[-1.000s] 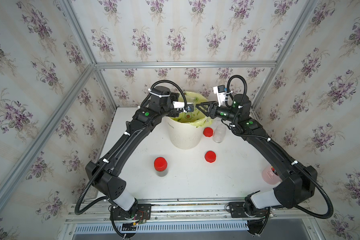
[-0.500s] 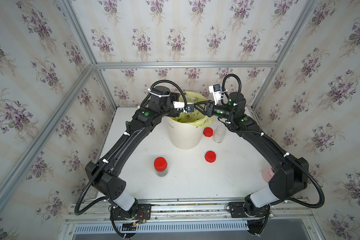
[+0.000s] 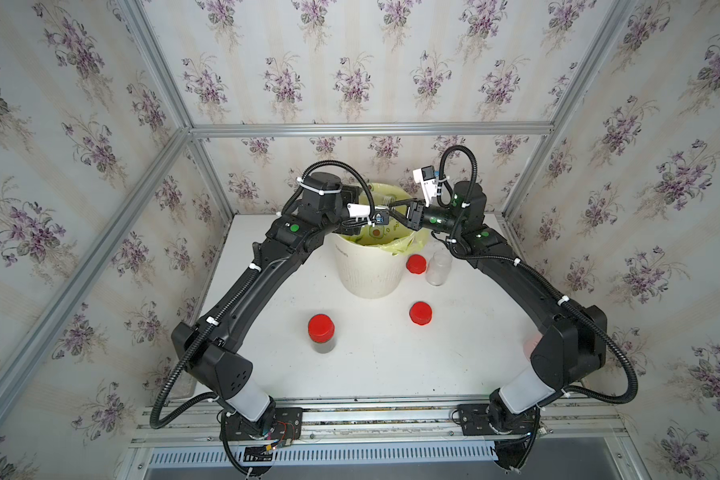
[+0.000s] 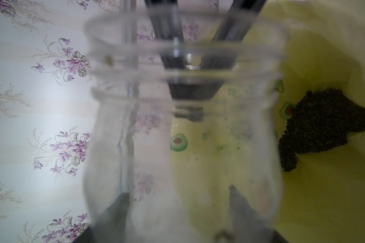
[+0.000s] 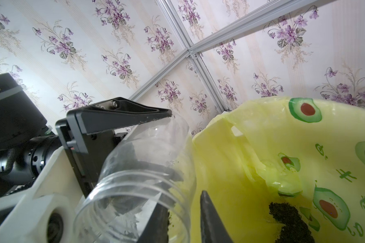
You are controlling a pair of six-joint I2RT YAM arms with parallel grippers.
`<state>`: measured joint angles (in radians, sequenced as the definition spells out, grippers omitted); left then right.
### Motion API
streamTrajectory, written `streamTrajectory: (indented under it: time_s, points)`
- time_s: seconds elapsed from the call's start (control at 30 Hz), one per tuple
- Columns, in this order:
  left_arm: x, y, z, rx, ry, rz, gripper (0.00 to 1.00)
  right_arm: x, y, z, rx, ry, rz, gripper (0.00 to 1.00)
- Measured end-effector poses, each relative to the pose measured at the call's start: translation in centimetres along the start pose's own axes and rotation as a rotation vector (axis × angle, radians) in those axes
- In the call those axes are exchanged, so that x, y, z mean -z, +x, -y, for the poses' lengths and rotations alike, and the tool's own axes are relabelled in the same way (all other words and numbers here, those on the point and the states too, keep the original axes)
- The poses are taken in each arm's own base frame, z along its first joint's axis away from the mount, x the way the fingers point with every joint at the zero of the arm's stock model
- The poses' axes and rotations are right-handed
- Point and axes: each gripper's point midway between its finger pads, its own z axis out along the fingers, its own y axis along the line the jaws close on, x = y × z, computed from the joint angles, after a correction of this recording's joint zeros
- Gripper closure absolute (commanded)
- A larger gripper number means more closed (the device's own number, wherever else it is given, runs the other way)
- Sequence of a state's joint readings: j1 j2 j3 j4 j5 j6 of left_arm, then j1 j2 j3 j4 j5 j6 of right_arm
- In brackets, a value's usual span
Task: Empty moldy tea leaves from jars
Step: Place the jar at the center of the board.
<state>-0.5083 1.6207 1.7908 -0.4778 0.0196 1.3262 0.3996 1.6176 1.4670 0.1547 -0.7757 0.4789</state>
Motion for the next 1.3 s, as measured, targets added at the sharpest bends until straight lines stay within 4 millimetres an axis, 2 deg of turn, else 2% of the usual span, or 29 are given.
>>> streamTrajectory:
  time_s: [0.33,0.7,0.93,1.03,1.2,1.3]
  points:
    - [-0.1,0.2,0.1,-0.010,0.004,-0.015,0.24,-0.5,0.2,0.2,-0.026,0.014,0.003,1.00]
    - [0.0,0.5,0.0,-0.009,-0.002,-0.033,0.20,-0.9,0.3,0.0,-0.042,0.023,0.010,1.00]
    - [0.3,0.6,-0.5,0.000,-0.019,-0.041,0.12,-0.5,-0.1,-0.9,-0.035,0.023,0.010,1.00]
    - [0.8,0.8,-0.8,0.003,-0.032,-0.043,0.01,-0.1,-0.2,-1.1,-0.027,0.034,0.009,1.00]
    - [1.5,1.2,-1.1,0.030,-0.048,-0.045,0.01,1.2,-1.1,0.2,-0.037,0.088,0.034,1.00]
    - [2.1,1.7,-1.3,0.066,-0.054,-0.041,0.01,2.7,-1.5,0.6,-0.044,0.141,0.044,1.00]
